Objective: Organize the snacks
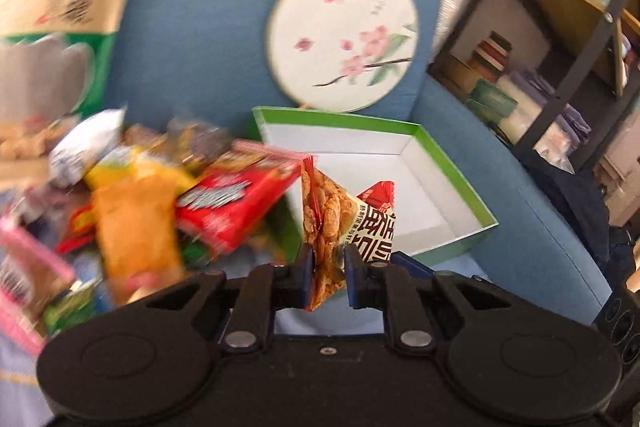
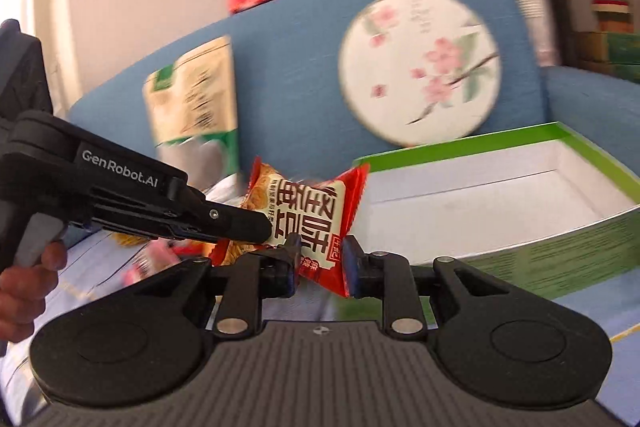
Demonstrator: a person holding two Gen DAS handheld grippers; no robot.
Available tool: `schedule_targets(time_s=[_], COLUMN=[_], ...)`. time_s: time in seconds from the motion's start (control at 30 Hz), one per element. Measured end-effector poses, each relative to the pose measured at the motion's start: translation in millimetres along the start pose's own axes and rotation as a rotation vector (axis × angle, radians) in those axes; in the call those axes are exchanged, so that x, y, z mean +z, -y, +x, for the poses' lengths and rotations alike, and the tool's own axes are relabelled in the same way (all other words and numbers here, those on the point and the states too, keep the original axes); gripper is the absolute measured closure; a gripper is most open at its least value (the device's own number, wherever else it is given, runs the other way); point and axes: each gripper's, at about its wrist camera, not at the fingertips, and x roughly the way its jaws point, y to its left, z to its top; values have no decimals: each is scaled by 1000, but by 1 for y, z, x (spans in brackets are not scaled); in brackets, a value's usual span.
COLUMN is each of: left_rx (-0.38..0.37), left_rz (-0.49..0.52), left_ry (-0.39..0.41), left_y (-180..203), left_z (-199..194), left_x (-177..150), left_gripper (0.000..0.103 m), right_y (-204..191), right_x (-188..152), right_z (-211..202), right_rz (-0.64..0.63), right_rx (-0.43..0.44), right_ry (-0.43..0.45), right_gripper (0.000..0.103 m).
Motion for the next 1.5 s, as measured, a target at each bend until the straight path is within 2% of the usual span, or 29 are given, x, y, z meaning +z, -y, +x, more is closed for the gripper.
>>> schedule_targets(time_s=[0.13, 0.17, 0.2, 0.27, 0.33, 0.37, 0.4, 0.5, 0.57, 0.6, 0.63, 0.67, 0.7, 0.73, 0.87, 1.03, 1.1, 1.17, 1.3, 1.33, 1.37, 1.4, 1.47, 1.5], left_rx=[-24, -36, -42, -29, 4, 27, 35, 49, 74, 92, 119, 158, 193, 219, 319, 353, 355, 353, 322, 309, 296, 285, 273, 273], left_rz=[35, 39, 45, 66, 86, 86, 85, 75, 94, 100, 98, 86, 71, 58, -9, -81, -101, -109, -120, -124, -127, -132, -135, -141], left_ry=[-4, -4, -5, 1, -8, -10, -1, 69, 106, 116, 117, 111, 107, 106, 93, 68, 73, 79, 61, 55, 49, 43, 30, 24], left_y=[13, 15, 17, 20, 21, 19, 17, 11, 7, 4, 0, -6, -13, -21, -59, -104, -116, -124, -133, -134, -134, -135, -136, -137], left_z=[25, 29, 34, 44, 54, 57, 55, 29, 7, -4, -13, -21, -29, -36, -59, -76, -81, -84, -82, -80, -77, -72, -61, -56], left_x=[11, 13, 14, 16, 16, 14, 13, 2, -5, -8, -12, -16, -21, -27, -52, -66, -67, -67, -68, -67, -66, -65, -64, -63], left_gripper=[88, 87, 87, 82, 60, 27, 0, 0, 0, 0, 0, 0, 0, 0, 0, 0, 0, 0, 0, 0, 0, 5, 13, 13], right_y=[16, 19, 23, 27, 28, 28, 29, 28, 24, 21, 18, 14, 10, 6, -19, -50, -62, -77, -98, -100, -100, -100, -102, -102], right_x=[5, 6, 6, 7, 5, 3, 2, 1, 2, 2, 1, 1, 0, -1, -9, -21, -21, -19, -24, -28, -32, -35, -34, -32], right_z=[5, 7, 8, 9, 15, 15, 15, 12, 9, 7, 6, 6, 5, 5, 6, 24, 40, 54, 95, 105, 110, 114, 111, 106], right_rz=[16, 26, 35, 48, 20, 13, 11, 2, -9, -13, -17, -17, -15, -15, -58, -50, -52, -104, -241, -250, -244, -233, -258, -275], right_rx=[-73, -86, -81, -91, -121, -142, -156, -148, -119, -106, -89, -68, -43, -16, 41, 160, 193, 219, 194, 192, 202, 220, 224, 227], right_ry=[29, 32, 40, 54, 60, 58, 52, 44, 52, 55, 56, 50, 44, 35, -43, -195, -255, -264, -273, -281, -293, -312, -317, -332], right_gripper=[63, 66, 75, 75, 72, 67, 61, 55, 41, 31, 21, 16, 5, 0, 0, 0, 0, 0, 0, 1, 17, 28, 30, 31])
